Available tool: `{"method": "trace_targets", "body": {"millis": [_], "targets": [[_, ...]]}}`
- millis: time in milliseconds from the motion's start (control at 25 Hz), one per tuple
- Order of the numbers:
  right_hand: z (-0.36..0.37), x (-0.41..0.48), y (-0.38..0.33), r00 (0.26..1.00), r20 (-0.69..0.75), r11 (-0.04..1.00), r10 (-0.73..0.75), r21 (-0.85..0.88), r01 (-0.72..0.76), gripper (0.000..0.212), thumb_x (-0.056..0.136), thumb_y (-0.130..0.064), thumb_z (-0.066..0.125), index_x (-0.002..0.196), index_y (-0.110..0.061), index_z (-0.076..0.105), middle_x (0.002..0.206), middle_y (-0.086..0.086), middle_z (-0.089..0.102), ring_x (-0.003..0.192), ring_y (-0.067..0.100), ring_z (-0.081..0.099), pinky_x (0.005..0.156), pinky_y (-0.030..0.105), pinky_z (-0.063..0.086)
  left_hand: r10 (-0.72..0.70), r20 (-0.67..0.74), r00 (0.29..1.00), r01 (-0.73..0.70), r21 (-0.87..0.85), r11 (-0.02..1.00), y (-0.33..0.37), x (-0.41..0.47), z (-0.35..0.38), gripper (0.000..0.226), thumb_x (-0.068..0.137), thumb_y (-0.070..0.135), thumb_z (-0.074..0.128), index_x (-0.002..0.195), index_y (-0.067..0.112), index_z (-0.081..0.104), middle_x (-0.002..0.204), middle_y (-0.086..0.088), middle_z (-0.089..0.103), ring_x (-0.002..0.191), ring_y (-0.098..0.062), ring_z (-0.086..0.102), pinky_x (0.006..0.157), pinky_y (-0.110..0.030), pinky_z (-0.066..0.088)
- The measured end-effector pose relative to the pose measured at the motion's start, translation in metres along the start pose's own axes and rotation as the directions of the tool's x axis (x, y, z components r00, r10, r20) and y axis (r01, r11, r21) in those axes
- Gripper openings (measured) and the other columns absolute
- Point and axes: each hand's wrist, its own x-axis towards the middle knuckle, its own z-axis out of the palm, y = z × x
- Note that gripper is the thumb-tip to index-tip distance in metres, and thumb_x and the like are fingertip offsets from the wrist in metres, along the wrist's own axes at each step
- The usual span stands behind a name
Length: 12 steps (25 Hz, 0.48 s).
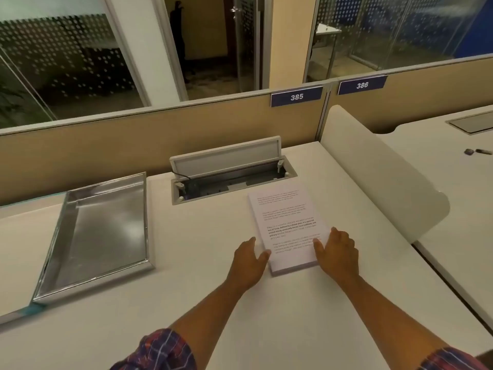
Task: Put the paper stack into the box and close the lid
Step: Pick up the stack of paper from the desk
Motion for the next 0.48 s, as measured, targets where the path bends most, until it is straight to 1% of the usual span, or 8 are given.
{"method": "trace_targets", "body": {"millis": [80,160,200,240,320,360,400,480], "targets": [[-0.002,0.01,0.007,0.996,0.089,1.0,0.013,0.026,-0.015,0.057,0.101,-0.048,0.055,0.136,-0.003,0.05,0.134,0.021,0.057,0.123,0.039,0.056,0.1,0.052,0.053,-0.107,-0.058,0.993,0.094,-0.192,0.977,0.008,0.01,0.01,0.063,0.105,0.042,0.058,0.156,0.007,0.047,0.161,-0.014,0.051,0.146,-0.034,0.052,0.122,-0.049,0.043],[-0.005,0.021,0.017,0.986,0.165,0.999,-0.012,0.043,0.005,0.055,0.099,-0.049,0.059,0.132,-0.005,0.054,0.132,0.019,0.057,0.123,0.038,0.056,0.1,0.052,0.053,-0.204,-0.044,0.978,0.166,-0.429,0.888,0.017,0.017,0.018,0.041,0.102,0.035,0.062,0.125,0.002,0.065,0.14,-0.021,0.066,0.131,-0.041,0.064,0.114,-0.056,0.05],[-0.005,0.026,0.02,0.982,0.188,0.998,-0.017,0.064,0.005,0.056,0.098,-0.049,0.062,0.131,-0.005,0.055,0.131,0.018,0.057,0.123,0.038,0.055,0.1,0.052,0.053,-0.225,-0.025,0.974,0.18,-0.519,0.836,0.019,0.021,0.023,0.026,0.1,0.029,0.064,0.107,0.004,0.066,0.133,-0.021,0.07,0.122,-0.041,0.068,0.11,-0.058,0.054],[-0.005,0.03,0.023,0.978,0.206,0.997,-0.024,0.082,0.007,0.056,0.097,-0.05,0.064,0.13,-0.005,0.056,0.13,0.017,0.056,0.122,0.038,0.055,0.1,0.052,0.053,-0.262,-0.004,0.965,0.211,-0.581,0.786,0.024,0.025,0.025,0.015,0.099,0.024,0.066,0.1,0.009,0.065,0.132,-0.02,0.071,0.116,-0.039,0.071,0.105,-0.057,0.058],[-0.005,0.036,0.027,0.974,0.22,0.995,-0.044,0.099,0.023,0.057,0.095,-0.052,0.065,0.128,-0.006,0.057,0.128,0.016,0.056,0.121,0.037,0.056,0.098,0.051,0.054,-0.327,0.007,0.945,0.252,-0.654,0.713,0.029,0.033,0.022,0.008,0.099,0.015,0.07,0.105,0.011,0.066,0.131,-0.019,0.072,0.101,-0.033,0.076,0.082,-0.047,0.068],[-0.004,0.038,0.029,0.974,0.22,0.995,-0.051,0.096,0.03,0.058,0.095,-0.053,0.066,0.128,-0.006,0.058,0.127,0.016,0.056,0.12,0.036,0.057,0.097,0.05,0.054,-0.359,0.023,0.933,0.28,-0.674,0.684,0.031,0.037,0.02,0.009,0.099,0.015,0.071,0.103,0.007,0.068,0.121,-0.021,0.076,0.089,-0.031,0.078,0.068,-0.041,0.068],[-0.003,0.039,0.031,0.974,0.217,0.995,-0.058,0.095,0.038,0.058,0.094,-0.054,0.066,0.127,-0.006,0.058,0.127,0.016,0.057,0.119,0.036,0.057,0.097,0.05,0.054,-0.383,0.047,0.922,0.308,-0.687,0.658,0.035,0.04,0.017,0.013,0.099,0.016,0.072,0.101,0.003,0.069,0.109,-0.02,0.079,0.081,-0.031,0.079,0.061,-0.039,0.067],[0.0,0.04,0.033,0.977,0.203,0.994,-0.071,0.092,0.053,0.058,0.094,-0.055,0.065,0.127,-0.007,0.058,0.127,0.016,0.057,0.117,0.036,0.058,0.096,0.049,0.055,-0.399,0.077,0.914,0.338,-0.686,0.644,0.041,0.045,0.014,0.02,0.098,0.017,0.074,0.103,-0.001,0.071,0.098,-0.017,0.081,0.079,-0.031,0.079,0.058,-0.038,0.067]]}}
